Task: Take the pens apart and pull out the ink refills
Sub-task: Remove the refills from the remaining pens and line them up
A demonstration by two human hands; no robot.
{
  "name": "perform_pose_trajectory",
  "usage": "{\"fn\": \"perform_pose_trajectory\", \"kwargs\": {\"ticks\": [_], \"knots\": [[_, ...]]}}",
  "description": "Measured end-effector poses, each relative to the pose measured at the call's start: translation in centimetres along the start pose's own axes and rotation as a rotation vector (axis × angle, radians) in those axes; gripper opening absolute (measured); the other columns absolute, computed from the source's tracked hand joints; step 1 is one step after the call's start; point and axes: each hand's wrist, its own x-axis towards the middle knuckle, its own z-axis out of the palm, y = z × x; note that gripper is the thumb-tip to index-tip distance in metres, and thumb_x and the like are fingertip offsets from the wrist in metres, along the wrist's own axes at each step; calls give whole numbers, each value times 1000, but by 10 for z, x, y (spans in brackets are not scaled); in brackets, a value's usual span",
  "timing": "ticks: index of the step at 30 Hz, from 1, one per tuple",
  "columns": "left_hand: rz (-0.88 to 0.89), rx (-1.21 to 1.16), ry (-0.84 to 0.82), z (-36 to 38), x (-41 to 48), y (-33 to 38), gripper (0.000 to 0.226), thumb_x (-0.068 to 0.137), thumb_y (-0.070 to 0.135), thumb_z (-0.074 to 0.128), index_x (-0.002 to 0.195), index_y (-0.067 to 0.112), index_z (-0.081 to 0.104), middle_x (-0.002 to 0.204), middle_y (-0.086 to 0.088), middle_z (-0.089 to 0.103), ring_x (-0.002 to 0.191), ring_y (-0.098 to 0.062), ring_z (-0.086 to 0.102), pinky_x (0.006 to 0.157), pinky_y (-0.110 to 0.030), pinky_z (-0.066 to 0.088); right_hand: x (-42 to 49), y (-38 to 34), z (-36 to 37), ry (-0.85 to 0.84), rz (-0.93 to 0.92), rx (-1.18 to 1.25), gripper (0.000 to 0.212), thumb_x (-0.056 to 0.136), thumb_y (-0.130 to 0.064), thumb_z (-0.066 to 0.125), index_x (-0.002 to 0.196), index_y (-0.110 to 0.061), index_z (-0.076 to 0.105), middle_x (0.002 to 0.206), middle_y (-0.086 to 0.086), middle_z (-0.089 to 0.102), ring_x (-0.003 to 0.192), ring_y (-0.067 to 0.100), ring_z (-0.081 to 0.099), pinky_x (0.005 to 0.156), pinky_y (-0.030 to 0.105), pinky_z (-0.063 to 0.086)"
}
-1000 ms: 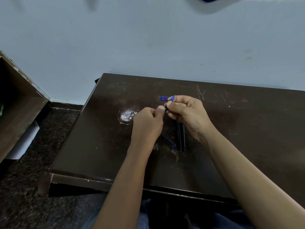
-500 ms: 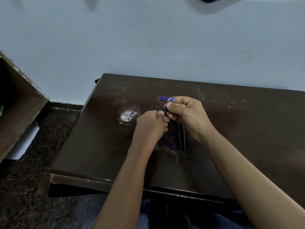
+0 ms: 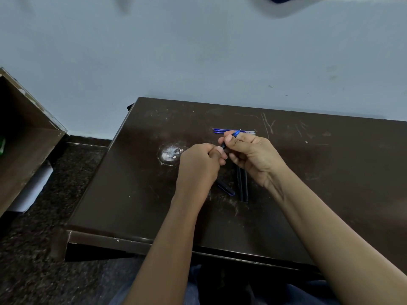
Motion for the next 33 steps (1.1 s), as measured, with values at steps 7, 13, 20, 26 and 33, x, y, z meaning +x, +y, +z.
{"fn": "perform_pose_trajectory", "kwargs": {"ticks": [7, 13, 20, 26, 33], "knots": [[42, 102, 110, 2, -3, -1, 28, 96, 13, 41, 80, 17, 63, 76, 6, 63, 59, -4, 50, 54, -19, 35, 3, 5, -4, 3, 59, -5, 14, 82, -21, 70, 95, -15, 70, 88, -1, 71, 80, 8, 65, 73, 20, 49], [-19, 111, 161, 1, 0, -4, 26, 95, 11, 39, 83, 16, 62, 86, 1, 65, 61, -7, 53, 55, -22, 39, 8, 36, -11, 65, 28, -1307, 36, 73, -37, 78, 102, -20, 65, 96, -2, 67, 90, 16, 64, 85, 37, 55], [-36, 131, 131, 1, -1, -5, 26, 97, 16, 42, 84, 18, 64, 91, -2, 69, 70, -16, 59, 66, -31, 50, -1, 56, 1, -96, -59, -1669, 27, 87, -23, 63, 113, -15, 57, 111, 7, 62, 102, 24, 59, 83, 36, 53], [-71, 326, 205, -4, -4, -5, 24, 95, 17, 45, 84, 27, 64, 87, 8, 62, 80, -13, 53, 90, -40, 43, 7, 18, -17, 140, -263, -1164, 16, 80, -11, 71, 95, -12, 65, 93, 5, 66, 88, 19, 62, 81, 30, 51], [-127, 327, 144, -5, -7, -1, 24, 96, 20, 44, 85, 29, 64, 101, 7, 68, 92, -16, 59, 94, -41, 40, 7, -3, -30, 266, -430, -984, 17, 75, -6, 75, 85, -18, 69, 87, 0, 66, 78, 13, 60, 79, 30, 52]]}}
